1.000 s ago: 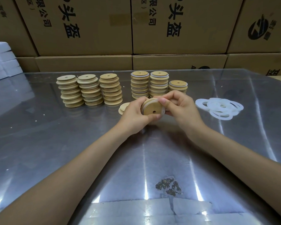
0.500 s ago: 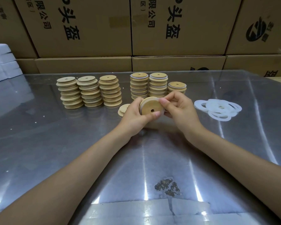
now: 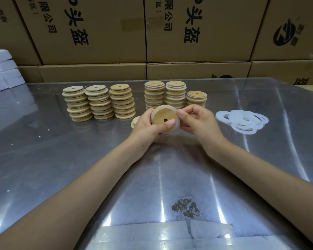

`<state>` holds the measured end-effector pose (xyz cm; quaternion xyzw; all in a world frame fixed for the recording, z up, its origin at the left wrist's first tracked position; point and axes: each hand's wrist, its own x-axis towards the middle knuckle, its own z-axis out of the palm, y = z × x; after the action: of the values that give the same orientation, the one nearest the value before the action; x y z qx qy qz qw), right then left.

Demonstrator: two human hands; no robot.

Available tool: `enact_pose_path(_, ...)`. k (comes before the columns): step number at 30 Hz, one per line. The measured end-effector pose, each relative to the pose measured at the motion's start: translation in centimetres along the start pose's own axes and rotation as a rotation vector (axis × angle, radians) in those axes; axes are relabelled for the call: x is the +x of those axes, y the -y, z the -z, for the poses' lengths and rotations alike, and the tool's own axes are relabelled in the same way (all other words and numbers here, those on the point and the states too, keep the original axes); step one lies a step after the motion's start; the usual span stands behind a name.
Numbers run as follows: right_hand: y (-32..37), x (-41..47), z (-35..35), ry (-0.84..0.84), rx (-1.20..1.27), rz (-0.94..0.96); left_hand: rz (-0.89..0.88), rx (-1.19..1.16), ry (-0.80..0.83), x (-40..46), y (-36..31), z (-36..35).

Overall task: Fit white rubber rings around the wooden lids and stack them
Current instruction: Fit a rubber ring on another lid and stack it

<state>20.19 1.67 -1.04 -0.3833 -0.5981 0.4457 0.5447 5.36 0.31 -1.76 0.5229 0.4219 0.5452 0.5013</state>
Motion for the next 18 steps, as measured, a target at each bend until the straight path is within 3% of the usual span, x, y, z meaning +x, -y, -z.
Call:
enact_pose_path(7, -0.27, 0.1, 0.02, -0.001, 0.101, -0.114, 0.002, -0.033, 0.04, 0.14, 0.17, 0.18)
enact_pose_path(13, -0.42, 0.1, 0.17, -0.042, -0.082, 0.054, -0.26, 0.558, -0.06, 0.48, -0.07, 0.53)
enact_pose_path(18, -0.17, 0.13, 0.37, 0.042, -0.12, 0.098, -0.175, 0.346, -0.044, 0.51, 0.16, 0.71)
